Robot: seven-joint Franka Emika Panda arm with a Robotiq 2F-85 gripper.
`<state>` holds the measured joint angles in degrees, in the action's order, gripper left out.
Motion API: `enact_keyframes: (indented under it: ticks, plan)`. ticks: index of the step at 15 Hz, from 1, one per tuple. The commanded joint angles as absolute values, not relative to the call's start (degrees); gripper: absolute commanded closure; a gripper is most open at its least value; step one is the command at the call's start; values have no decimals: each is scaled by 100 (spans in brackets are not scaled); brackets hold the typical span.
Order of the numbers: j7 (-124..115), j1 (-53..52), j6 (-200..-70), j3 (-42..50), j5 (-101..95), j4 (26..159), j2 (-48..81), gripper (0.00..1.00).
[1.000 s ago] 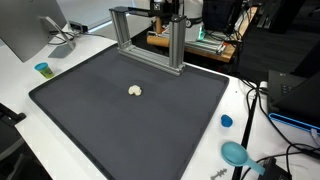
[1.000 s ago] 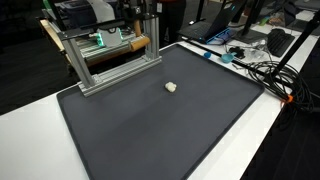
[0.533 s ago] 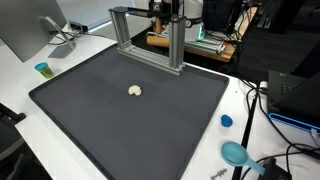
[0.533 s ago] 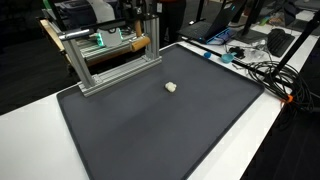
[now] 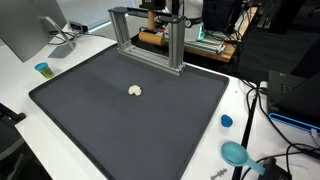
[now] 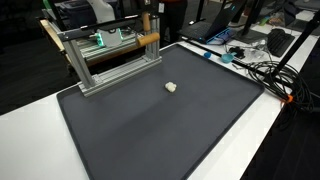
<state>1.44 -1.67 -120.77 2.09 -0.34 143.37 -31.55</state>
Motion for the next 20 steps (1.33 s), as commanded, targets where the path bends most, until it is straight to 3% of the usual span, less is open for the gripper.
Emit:
enact_keyframes:
  ticks: [1,9,10,14,15,20]
  plan:
    - [-483,61,-11899,-89,-199,13076,-2156,78]
    - [63,89,-10644,135,-24,10592,34,78]
    - [-214,82,-11201,84,-158,11404,-563,53]
    - [-64,84,-10889,111,-143,10786,66,53]
    - [-60,84,-10873,111,-142,10755,82,78]
    - [-1346,-17,-11756,6,722,11198,148,78]
